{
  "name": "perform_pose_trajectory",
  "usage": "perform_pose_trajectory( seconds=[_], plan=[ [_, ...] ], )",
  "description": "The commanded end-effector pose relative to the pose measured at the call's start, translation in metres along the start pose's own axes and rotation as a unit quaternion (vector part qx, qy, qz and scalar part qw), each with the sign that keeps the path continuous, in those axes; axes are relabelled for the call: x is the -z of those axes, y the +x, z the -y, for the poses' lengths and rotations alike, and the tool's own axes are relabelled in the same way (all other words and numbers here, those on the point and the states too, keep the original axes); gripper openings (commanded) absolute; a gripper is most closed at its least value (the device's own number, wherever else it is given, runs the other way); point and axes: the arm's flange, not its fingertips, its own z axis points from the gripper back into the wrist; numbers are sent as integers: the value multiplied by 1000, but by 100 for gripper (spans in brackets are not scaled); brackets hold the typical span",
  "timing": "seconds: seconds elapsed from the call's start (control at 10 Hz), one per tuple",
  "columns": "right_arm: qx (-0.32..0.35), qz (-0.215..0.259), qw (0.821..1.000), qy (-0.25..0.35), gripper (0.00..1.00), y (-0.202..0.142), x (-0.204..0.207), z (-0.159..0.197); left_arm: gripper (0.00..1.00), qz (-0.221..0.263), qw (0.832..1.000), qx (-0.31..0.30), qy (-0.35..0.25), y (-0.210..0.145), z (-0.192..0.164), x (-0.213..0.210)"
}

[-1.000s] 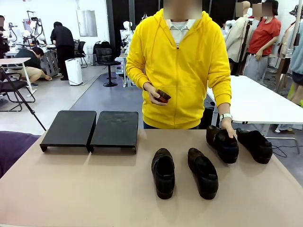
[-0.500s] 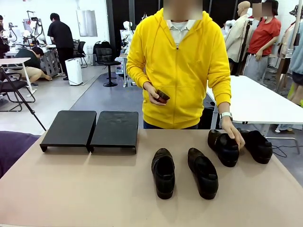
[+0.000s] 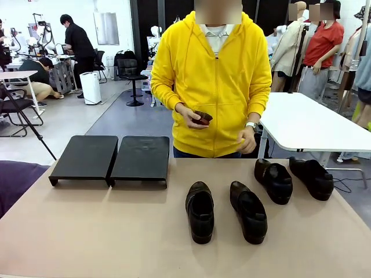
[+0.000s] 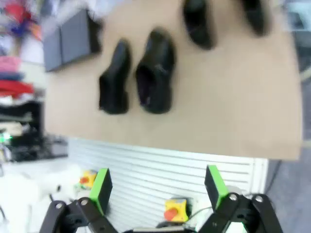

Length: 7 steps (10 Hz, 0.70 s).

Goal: Organize the shoes by placing them on the stand.
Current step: Pick up one Shoe and place it in the middle of the table.

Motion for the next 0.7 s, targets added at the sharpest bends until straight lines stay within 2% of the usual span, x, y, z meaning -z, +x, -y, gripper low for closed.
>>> perform_pose_trajectory(
  seconds=[0.0, 0.1, 0.2, 0.3, 0.5, 0.6],
  plan=[
    [-66, -84, 994, -19, 100, 54, 69, -50, 100, 1, 1000, 6, -6, -1, -1, -2],
    [-75, -115, 989, -52, 100, 65, 118, -86, 100, 1, 1000, 6, -6, -1, -1, -2],
    [-81, -115, 986, -84, 100, 70, 172, -123, 100, 1, 1000, 6, -6, -1, -1, -2],
    [-77, -82, 988, -105, 100, 69, 216, -145, 100, 1, 1000, 6, -6, -1, -1, -2],
    [-82, -70, 987, -120, 100, 58, 288, -175, 100, 1, 1000, 6, -6, -1, -1, -2],
    [-81, -59, 988, -118, 100, 55, 309, -181, 100, 1, 1000, 6, -6, -1, -1, -2]
  ],
)
